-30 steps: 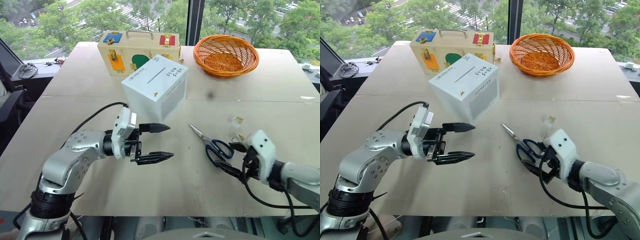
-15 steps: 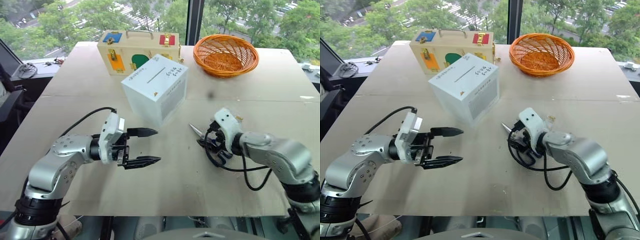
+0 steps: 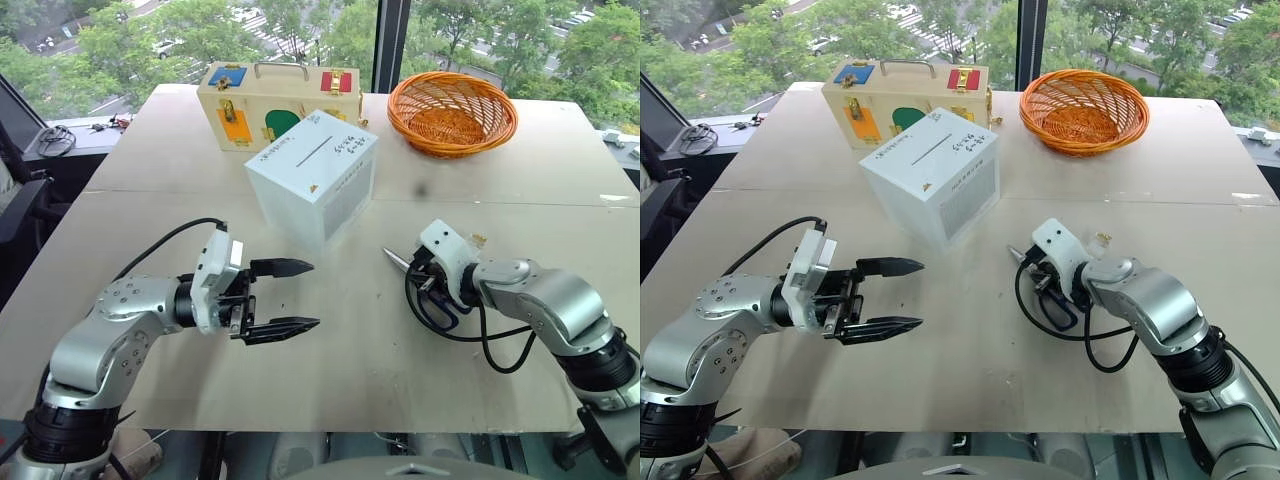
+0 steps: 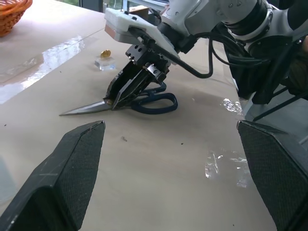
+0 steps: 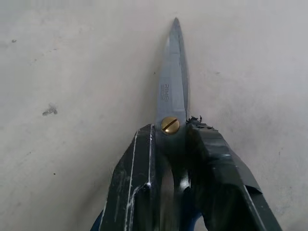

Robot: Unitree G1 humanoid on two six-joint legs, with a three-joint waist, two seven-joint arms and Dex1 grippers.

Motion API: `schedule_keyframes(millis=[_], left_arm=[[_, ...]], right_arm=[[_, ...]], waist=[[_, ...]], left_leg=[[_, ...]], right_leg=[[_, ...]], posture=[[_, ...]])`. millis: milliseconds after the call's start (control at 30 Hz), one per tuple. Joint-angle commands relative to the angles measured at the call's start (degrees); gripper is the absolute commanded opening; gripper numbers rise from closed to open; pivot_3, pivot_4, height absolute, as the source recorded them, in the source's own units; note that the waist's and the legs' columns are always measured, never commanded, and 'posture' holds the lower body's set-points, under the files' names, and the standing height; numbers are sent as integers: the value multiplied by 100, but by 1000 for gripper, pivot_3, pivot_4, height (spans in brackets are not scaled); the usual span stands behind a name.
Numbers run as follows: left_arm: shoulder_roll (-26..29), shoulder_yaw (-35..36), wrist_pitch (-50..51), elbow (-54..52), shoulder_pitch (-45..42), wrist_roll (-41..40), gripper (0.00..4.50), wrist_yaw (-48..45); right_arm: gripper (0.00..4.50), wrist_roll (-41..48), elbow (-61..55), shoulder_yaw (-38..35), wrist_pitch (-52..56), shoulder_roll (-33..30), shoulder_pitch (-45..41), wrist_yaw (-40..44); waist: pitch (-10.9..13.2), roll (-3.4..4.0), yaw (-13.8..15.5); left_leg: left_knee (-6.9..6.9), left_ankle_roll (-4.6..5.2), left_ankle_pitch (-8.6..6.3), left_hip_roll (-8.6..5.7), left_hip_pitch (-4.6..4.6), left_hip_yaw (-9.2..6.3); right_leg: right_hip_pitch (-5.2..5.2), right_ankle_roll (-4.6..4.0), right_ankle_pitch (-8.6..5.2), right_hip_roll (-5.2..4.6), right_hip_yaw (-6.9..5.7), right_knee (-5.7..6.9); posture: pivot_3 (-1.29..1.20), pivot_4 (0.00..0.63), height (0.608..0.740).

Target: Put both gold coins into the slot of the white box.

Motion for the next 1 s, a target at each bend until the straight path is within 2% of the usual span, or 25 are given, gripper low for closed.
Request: schedule_keyframes(millis=[33,133,200,300,400,500,600,667,767,833,867,900,967,1000], left_arm=[[-54,73,-74,-150,-87,-116,4500,27],[-102,39,-67,-165,-138,-122,4500,47],[-159,-11,-69,-143,-200,-105,4500,74],[-275,-96,-93,-94,-273,-77,4500,119],[-348,-202,-94,-53,-373,-53,4500,123],[-368,-285,-96,-18,-478,-40,4500,72],[-370,-377,-62,-9,-624,-72,4500,1],[-355,-414,-22,-50,-705,-127,4500,-40],[-310,-438,59,-184,-852,-229,4500,-119],[-338,-424,140,-227,-931,-330,4500,-56],[-358,-418,179,-251,-957,-393,4500,-37],[-379,-414,217,-273,-981,-449,4500,-21],[-422,-411,297,-297,-1037,-576,4500,-10],[-432,-423,314,-301,-1051,-612,4500,-32]], right_arm=[[334,1625,-1068,-2093,369,553,-477,191],[318,2579,-1437,-3468,1100,155,-633,146],[318,2950,-1586,-4333,1636,-451,-502,218],[315,3407,-1716,-5508,2013,-1601,481,590],[314,2983,-1668,-6256,2029,-2475,2060,557],[314,2423,-1473,-6357,1919,-2792,3118,561],[314,1647,-1035,-5873,1149,-2872,3868,570],[314,1344,-728,-5577,704,-2797,4008,632],[314,470,368,-4691,-668,-2595,3921,676],[1377,442,657,-4602,-1048,-2443,3840,929],[1377,434,679,-4647,-1114,-2396,3809,939],[2110,353,656,-4651,-1182,-2416,3857,943],[2771,385,362,-4882,-1088,-2368,4084,1004],[3357,393,91,-5035,-1063,-2355,4282,1077]], waist=[[17,13,-20],[37,34,33],[32,27,79],[36,33,160],[34,38,141],[31,37,30],[31,38,-13],[31,39,-16],[29,35,-30],[29,36,-30],[30,38,-27],[32,50,-12],[32,50,7],[32,50,17]], left_leg=[[0,0,0,2,-3,0],[0,0,0,0,-16,3],[-1,0,0,-1,-18,-10],[-6,-1,-1,-2,-20,-14],[-11,16,-10,-13,-44,-5],[-8,19,-11,-14,-37,3],[-5,19,-11,-11,-19,8],[-3,19,-11,-10,-8,7],[9,19,-11,-8,-2,4],[15,19,-11,-6,-5,4],[15,19,-11,-6,-5,5],[15,19,-11,-8,-7,6],[9,19,-11,-9,-10,10],[7,18,-11,-8,-10,8]], right_leg=[[-4,0,0,2,1,1],[-26,4,2,2,6,18],[-15,2,0,0,-9,10],[-2,0,-1,-4,-22,-17],[-5,2,1,-14,-15,-53],[-3,4,2,-6,-7,-53],[3,11,3,6,3,-48],[8,30,-8,14,6,-45],[12,28,-6,25,16,-40],[12,28,-6,32,29,-41],[12,28,-6,32,30,-41],[12,28,-7,33,34,-41],[9,24,-4,46,44,-42],[9,21,-2,49,45,-42]], posture=[[0,150,740],[0,150,740],[0,150,740],[0,150,740],[0,150,740],[0,150,740],[0,150,740],[0,150,740],[0,150,740],[0,150,740],[0,150,740],[0,150,740],[0,150,740],[0,150,740]])
